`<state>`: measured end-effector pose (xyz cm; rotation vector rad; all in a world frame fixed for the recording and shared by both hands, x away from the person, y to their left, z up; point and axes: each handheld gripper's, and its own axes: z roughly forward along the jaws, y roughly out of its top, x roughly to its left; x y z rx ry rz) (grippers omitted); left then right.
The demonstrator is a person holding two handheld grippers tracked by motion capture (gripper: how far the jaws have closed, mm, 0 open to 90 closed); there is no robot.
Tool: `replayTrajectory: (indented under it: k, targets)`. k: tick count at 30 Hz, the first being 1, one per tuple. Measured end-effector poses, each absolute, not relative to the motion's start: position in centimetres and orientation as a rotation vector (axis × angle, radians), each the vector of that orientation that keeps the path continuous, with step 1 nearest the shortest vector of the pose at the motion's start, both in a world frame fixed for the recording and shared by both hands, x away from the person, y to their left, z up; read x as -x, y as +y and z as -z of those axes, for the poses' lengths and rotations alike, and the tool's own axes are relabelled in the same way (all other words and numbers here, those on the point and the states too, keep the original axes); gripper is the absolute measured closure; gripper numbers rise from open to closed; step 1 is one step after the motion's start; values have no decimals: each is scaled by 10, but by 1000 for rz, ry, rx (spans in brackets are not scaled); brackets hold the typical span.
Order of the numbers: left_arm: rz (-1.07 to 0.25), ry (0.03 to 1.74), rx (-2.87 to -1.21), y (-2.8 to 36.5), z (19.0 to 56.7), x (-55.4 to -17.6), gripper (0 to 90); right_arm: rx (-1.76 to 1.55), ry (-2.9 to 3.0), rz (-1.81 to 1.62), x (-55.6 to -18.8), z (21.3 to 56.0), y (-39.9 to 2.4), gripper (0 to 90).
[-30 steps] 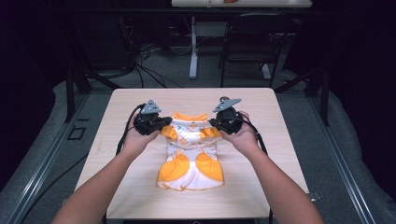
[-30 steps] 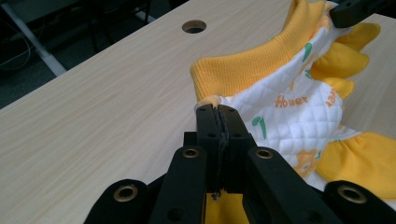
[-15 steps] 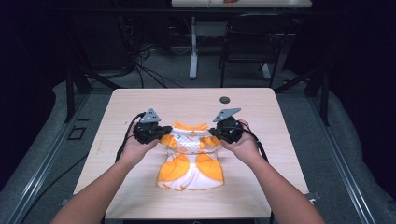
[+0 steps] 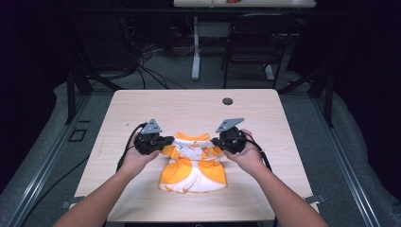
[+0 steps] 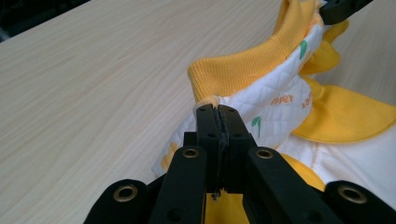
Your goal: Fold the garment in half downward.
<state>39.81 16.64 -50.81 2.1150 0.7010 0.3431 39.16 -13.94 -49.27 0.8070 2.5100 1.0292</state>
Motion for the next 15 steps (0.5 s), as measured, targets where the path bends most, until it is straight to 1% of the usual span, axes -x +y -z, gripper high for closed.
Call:
replayTrajectory:
  k: [7, 15]
  targets:
    - [-325, 682, -2124, 168, 514, -388, 886, -800, 2523, -1045, -381, 495, -141, 892]
    - [-311, 665, -2127, 168, 525, -373, 885, -789, 2542, -1035, -366, 506, -142, 891]
